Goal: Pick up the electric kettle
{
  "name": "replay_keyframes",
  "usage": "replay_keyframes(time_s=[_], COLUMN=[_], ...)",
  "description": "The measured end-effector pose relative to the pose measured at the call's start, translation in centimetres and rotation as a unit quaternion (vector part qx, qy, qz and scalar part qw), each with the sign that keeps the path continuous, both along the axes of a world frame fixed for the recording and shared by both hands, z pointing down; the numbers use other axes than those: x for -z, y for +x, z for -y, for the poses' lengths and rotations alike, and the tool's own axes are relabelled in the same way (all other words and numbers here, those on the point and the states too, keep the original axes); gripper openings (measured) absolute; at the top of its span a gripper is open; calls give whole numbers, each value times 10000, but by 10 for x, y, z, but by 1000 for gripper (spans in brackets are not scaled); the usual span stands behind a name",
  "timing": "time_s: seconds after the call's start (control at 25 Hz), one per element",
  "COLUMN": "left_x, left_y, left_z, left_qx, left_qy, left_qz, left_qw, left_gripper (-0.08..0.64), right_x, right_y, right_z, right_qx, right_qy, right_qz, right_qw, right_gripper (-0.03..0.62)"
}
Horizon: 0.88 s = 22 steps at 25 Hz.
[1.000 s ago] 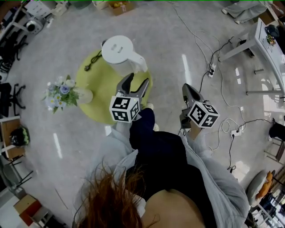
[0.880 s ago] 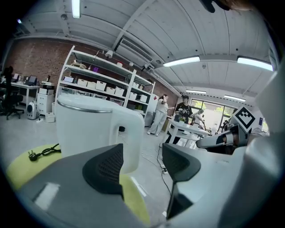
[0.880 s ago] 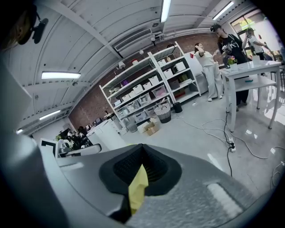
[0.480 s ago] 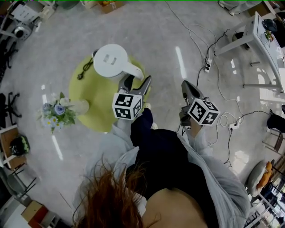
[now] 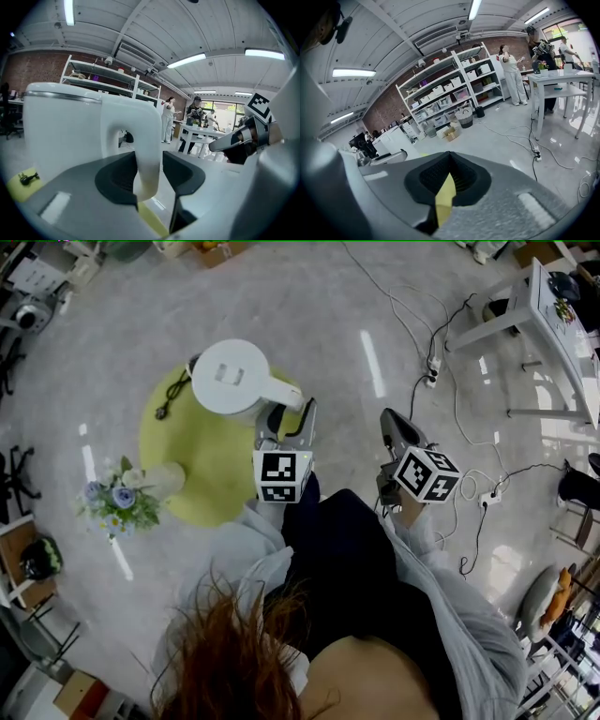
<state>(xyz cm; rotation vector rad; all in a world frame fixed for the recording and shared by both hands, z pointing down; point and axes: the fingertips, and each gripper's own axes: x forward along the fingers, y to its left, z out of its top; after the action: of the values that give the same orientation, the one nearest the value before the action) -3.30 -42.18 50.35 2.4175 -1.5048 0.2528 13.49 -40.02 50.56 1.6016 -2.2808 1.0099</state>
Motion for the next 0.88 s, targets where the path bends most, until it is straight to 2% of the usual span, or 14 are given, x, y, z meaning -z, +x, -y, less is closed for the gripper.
replay_keyframes(time_s=[0.08,0.2,0.64,0.88], left_x=[1,-2,0,6], left_y=[-6,-9,-15,-25], left_z=[2,0,-8,-1], left_qx=[149,190,64,124], left_qy=[14,-69,12,212], left_qz=[-13,-8,506,927], left_qw=[9999,9998,9987,9954], left_gripper=[144,153,172,190], right_x=[-3,-7,13,17], right_y=[-1,-3,-4,15], right_z=[0,-3,14,4], right_qx=[-8,37,498,427], right_qy=[-26,-69,122,209], right_qz=[9,5,22,-4], right_qw=[10000,10000,9987,9989], right_gripper=[2,2,2,2])
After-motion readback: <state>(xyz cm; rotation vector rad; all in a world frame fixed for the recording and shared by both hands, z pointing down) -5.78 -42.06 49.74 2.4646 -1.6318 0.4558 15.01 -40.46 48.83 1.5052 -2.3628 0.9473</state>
